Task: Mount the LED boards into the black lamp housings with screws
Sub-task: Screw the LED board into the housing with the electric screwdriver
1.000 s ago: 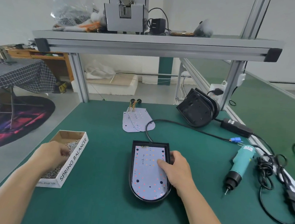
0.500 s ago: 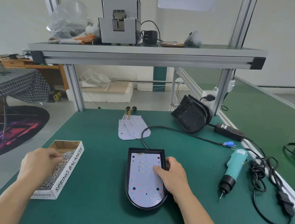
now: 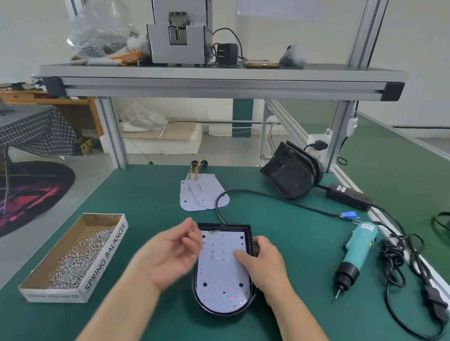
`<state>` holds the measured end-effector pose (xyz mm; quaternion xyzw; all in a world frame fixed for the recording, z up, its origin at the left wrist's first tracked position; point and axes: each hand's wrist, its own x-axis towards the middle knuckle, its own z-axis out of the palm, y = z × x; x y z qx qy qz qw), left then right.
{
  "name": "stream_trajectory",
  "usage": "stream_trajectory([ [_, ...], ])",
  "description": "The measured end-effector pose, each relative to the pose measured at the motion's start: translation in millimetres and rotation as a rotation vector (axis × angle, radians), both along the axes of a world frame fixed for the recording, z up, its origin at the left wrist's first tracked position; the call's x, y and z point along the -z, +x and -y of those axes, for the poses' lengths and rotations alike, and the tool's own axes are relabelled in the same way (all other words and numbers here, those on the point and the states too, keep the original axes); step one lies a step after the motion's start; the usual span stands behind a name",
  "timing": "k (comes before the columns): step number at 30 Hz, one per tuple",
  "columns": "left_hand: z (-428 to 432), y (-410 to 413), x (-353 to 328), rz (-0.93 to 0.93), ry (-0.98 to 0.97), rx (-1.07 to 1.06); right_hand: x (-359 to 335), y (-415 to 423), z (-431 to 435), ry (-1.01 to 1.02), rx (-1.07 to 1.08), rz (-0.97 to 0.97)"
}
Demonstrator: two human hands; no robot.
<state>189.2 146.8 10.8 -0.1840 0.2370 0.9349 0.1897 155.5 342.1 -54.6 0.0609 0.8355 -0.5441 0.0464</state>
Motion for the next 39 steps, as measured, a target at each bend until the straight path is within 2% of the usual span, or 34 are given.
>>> stream_trajectory([
  [12,-62,-16,29,0.032,-0.291,-0.086,-4,0,3,0.039,0.029,0.001],
  [17,-62,-18,31,0.045,-0.329,-0.110,-18,9,-15,0.066,-0.191,0.042],
  [18,-62,-18,32,0.044,-0.330,-0.111,-23,9,-27,0.053,-0.168,0.021],
  [20,-62,-20,35,0.051,-0.346,-0.117,-35,7,-62,0.118,0.077,-0.085],
  [22,-61,-23,37,0.076,-0.389,-0.107,-43,2,-107,0.379,0.392,-0.145],
  [24,-60,-25,39,0.088,-0.442,-0.068,-42,-3,-143,0.548,0.547,-0.070],
  [27,-58,-24,40,0.085,-0.444,-0.035,-31,-11,-160,0.638,0.478,0.158],
  [30,-58,-21,39,0.060,-0.366,-0.046,-26,-21,-161,0.643,0.446,0.192],
  [31,-59,-20,38,0.049,-0.352,-0.054,-24,-23,-163,0.549,0.474,0.193],
  [32,-59,-19,38,0.037,-0.345,-0.060,-22,-24,-164,0.370,0.511,0.191],
  [35,-59,-18,40,0.010,-0.340,-0.079,-15,-12,-156,-0.495,0.504,0.099],
  [36,-59,-18,40,0.004,-0.342,-0.081,-16,-7,-148,-0.702,0.474,0.036],
  [39,-59,-18,41,-0.014,-0.352,-0.074,-29,7,-118,-1.002,0.315,-0.166],
])
